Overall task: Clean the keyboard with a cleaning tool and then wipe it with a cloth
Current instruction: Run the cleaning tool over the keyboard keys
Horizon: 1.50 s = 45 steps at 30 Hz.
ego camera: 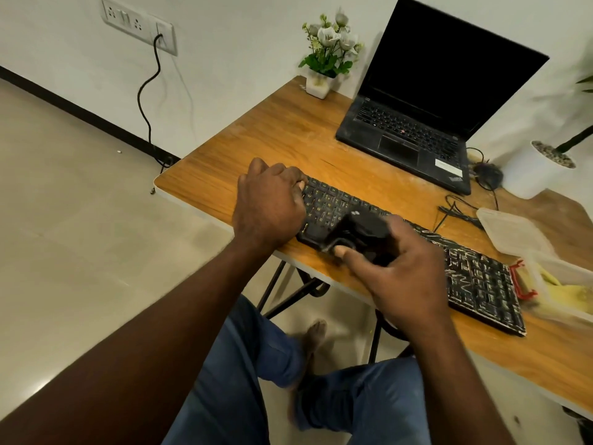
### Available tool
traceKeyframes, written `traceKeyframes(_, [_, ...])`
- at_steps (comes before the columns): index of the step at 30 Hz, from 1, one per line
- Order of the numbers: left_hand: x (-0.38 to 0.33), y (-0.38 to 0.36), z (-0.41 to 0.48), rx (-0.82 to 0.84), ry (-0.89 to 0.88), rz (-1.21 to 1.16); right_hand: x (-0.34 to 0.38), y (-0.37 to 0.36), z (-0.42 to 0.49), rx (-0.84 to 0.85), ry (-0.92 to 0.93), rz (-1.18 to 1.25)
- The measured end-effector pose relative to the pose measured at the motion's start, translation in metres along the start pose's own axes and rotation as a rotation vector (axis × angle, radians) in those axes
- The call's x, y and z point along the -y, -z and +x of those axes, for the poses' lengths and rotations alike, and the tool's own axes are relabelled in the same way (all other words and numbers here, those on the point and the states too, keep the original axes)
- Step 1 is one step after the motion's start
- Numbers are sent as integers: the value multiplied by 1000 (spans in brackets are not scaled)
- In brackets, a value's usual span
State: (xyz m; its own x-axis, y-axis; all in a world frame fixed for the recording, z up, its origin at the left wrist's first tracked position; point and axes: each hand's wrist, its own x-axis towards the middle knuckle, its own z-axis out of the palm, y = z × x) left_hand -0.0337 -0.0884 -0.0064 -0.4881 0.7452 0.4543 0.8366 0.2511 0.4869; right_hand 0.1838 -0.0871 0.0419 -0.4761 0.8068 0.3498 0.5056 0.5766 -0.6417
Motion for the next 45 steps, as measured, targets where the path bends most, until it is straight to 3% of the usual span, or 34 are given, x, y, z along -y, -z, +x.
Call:
traceKeyframes(2, [1, -1, 0, -3, -1, -4, -10, 16, -5, -65, -44, -73])
traceKeyframes(7, [0, -1, -1, -7, -8, -8, -20, 46, -18, 128, -94, 11])
traceKeyframes(12, [0, 0, -1, 6, 6, -4, -28, 62, 3, -68, -215, 262])
traceKeyframes(16, [0, 0, -1, 4, 3, -13, -30, 62, 27, -45, -242, 372])
traceKeyframes(23, [1, -2, -1, -20, -8, -30, -45, 51, 46, 110, -207, 275])
traceKeyframes(28, [2, -3, 0, -22, -12, -34, -49, 45, 47, 80, -221, 325])
traceKeyframes(38, [2, -5, -1, -47, -21, -35, -46, 43, 54, 72, -107, 194])
traceKeyframes(45, [3, -4, -1, -41, -16, -43, -45, 47, 58, 235, -17, 135])
